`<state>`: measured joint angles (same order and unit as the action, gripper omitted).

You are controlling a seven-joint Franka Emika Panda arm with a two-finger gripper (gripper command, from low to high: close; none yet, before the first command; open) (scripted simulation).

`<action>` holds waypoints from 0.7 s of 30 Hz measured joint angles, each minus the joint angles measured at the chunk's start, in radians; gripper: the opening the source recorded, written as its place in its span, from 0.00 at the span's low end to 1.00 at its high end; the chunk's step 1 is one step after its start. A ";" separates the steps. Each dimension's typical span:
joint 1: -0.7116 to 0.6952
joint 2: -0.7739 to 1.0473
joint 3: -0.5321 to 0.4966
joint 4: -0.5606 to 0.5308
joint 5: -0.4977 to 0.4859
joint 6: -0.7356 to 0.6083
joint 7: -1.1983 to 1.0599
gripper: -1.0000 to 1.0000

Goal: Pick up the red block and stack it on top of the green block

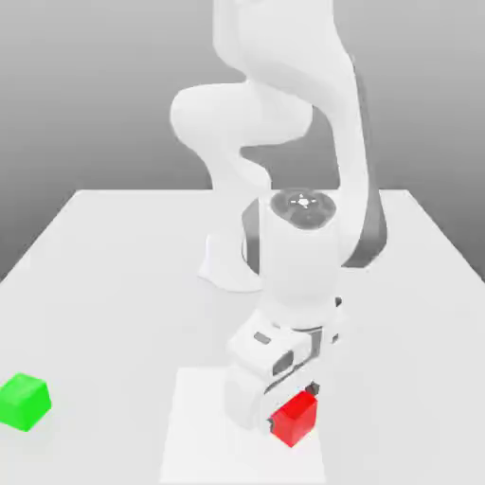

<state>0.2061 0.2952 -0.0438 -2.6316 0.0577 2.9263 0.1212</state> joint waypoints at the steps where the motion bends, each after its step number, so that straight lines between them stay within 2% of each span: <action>1: 0.000 0.000 0.000 0.000 0.000 0.000 0.000 0.00; 5: -0.001 -0.002 0.001 0.000 -0.002 -0.003 0.002 0.00; 11: -0.002 -0.187 -0.020 -0.025 -0.039 -0.163 0.031 0.00; 21: -0.293 -0.163 -0.288 0.120 0.033 -0.298 0.075 0.00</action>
<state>-0.0871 0.1320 -0.3314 -2.5114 0.0912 2.6279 0.1961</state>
